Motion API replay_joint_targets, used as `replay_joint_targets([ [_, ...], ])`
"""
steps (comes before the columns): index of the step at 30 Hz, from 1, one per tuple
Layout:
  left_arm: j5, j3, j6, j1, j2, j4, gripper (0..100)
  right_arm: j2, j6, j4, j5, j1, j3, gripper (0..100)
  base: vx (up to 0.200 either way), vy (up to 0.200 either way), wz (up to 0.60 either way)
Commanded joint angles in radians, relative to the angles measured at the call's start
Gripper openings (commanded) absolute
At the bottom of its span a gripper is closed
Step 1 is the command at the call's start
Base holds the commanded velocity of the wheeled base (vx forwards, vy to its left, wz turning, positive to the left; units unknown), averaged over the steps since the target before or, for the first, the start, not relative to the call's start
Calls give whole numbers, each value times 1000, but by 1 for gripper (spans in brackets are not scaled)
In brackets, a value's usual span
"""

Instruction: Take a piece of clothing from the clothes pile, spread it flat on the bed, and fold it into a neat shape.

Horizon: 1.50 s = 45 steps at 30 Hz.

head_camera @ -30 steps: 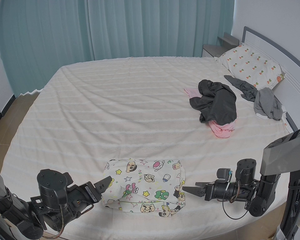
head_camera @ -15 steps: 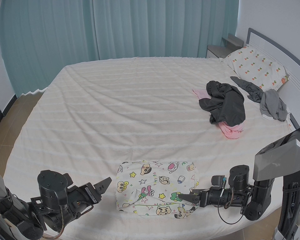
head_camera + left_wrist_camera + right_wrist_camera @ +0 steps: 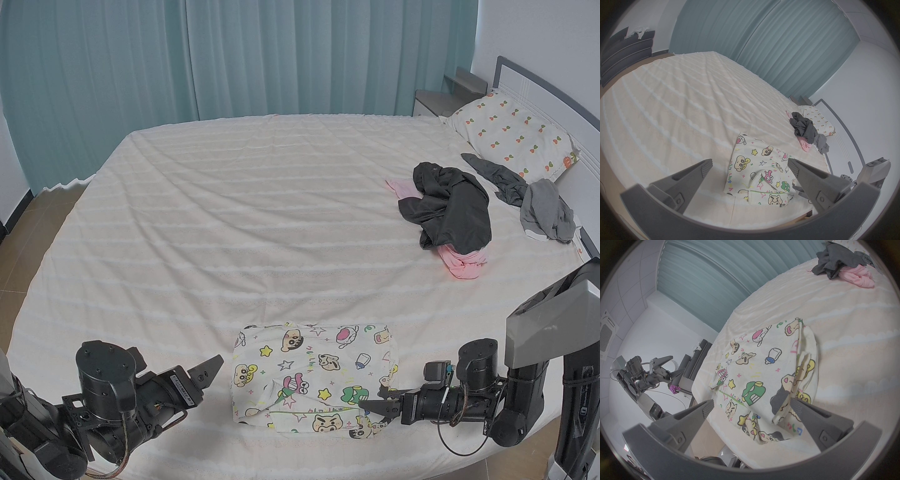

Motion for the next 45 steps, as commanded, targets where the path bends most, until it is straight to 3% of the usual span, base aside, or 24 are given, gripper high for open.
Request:
replay_joint_targets([
  [1,1,0,-2,-1,10,0,100,9,0,-9,-1,18,13,100,0,0,0],
  [10,1,0,-2,0,16,0,100,62,-4,-9,-7,56,-29,100,0,0,0],
  [11,1,0,-2,0,15,0,100,74,-4,-9,-7,58,-39,0,0,0,0],
  [24,1,0,-2,0,15,0,100,29,-3,-13,-47,45,2,0,0,0,0],
  [28,1,0,-2,0,16,0,100,-23,-4,-13,-35,15,45,0,0,0,0],
  [35,2,-2,-1,0,15,0,100,-52,-6,-13,51,-36,129,0,0,0,0],
  [45,5,-2,-1,-1,15,0,100,-27,-38,-13,56,-65,169,0,0,0,0],
])
